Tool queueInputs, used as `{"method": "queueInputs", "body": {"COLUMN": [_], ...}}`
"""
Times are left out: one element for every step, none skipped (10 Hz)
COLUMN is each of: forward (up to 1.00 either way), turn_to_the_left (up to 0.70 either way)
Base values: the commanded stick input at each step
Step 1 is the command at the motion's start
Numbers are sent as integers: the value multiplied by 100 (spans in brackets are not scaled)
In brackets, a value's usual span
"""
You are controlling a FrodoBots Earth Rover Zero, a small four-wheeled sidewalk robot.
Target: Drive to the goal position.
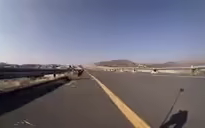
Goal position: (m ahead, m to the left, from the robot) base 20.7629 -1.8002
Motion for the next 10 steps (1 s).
{"method": "queueInputs", "body": {"forward": [85, 85, 85, 85, 85, 85, 85, 85, 85, 85], "turn_to_the_left": [3, 12, 30, 13, 0, 0, 0, 0, 0, 0]}}
